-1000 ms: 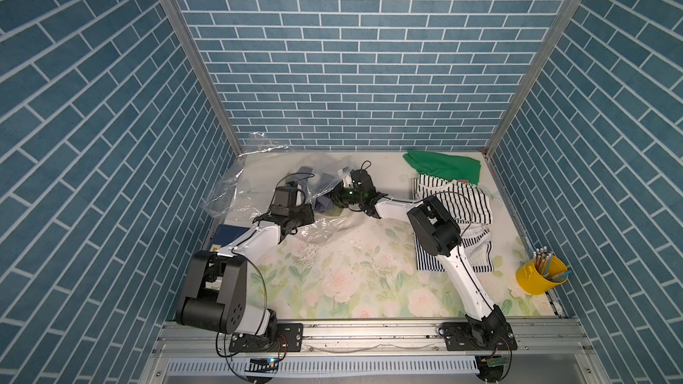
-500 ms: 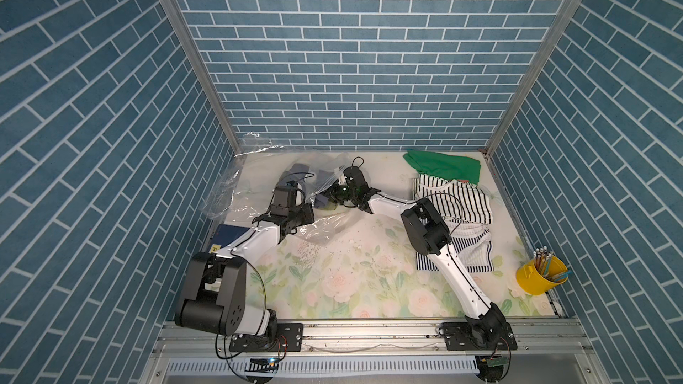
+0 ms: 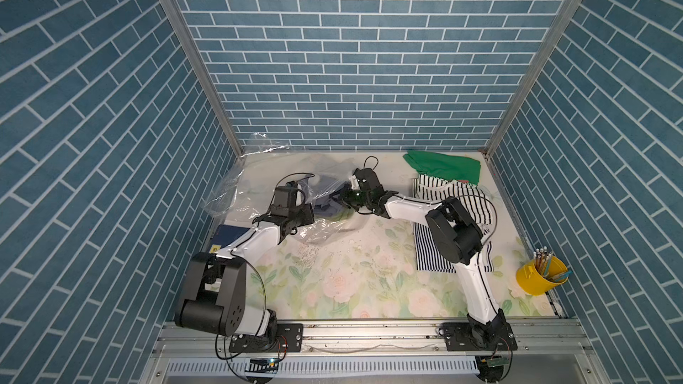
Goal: Take the tank top out of the vacuum bag
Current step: Take out the tank top from the vacuum bag.
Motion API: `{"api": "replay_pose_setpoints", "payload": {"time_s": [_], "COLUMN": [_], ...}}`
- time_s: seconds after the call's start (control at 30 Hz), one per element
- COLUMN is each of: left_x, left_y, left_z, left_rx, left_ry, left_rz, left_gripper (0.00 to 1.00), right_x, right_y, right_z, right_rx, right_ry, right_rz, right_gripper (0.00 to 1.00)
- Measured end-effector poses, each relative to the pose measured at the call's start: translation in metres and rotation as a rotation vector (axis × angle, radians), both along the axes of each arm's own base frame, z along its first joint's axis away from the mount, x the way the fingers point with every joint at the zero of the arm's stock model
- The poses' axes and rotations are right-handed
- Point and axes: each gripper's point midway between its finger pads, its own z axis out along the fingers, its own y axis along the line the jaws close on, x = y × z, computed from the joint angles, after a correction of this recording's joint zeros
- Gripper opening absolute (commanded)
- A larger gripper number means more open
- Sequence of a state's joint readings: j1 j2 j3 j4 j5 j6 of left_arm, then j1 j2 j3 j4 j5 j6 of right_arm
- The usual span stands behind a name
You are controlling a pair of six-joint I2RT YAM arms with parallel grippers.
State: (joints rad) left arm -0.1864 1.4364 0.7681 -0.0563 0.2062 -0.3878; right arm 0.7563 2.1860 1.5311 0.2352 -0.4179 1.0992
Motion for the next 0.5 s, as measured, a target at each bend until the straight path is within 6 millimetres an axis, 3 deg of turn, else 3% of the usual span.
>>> {"api": "replay_pose_setpoints", "payload": {"time_s": [0.03,0.07,0.5], "left_x": [0.000,0.000,0.001], "left_y": [0.000,0.000,0.002], "left_z": [0.000,-0.001,-0.010], "left_rx": [0.000,0.000,0.004], "left_ry": [0.001,0.002,0.025], "left_rz": [0.001,0.000,0.005], "left_gripper": [0.00,0.00,0.00], "right_x": [-0.003,-0.005,-0.021], "right_y": [-0.004,-0.008,-0.034], "right_z": [0.007,0.013,0.019], "right_rx": [0.002,0.004,-0.105], "right_ry": [-0.010,-0.015,-0.056], "right_rz": [-0.002,-0.004,0.029], "right_gripper": [0.10,0.00,0.00]}}
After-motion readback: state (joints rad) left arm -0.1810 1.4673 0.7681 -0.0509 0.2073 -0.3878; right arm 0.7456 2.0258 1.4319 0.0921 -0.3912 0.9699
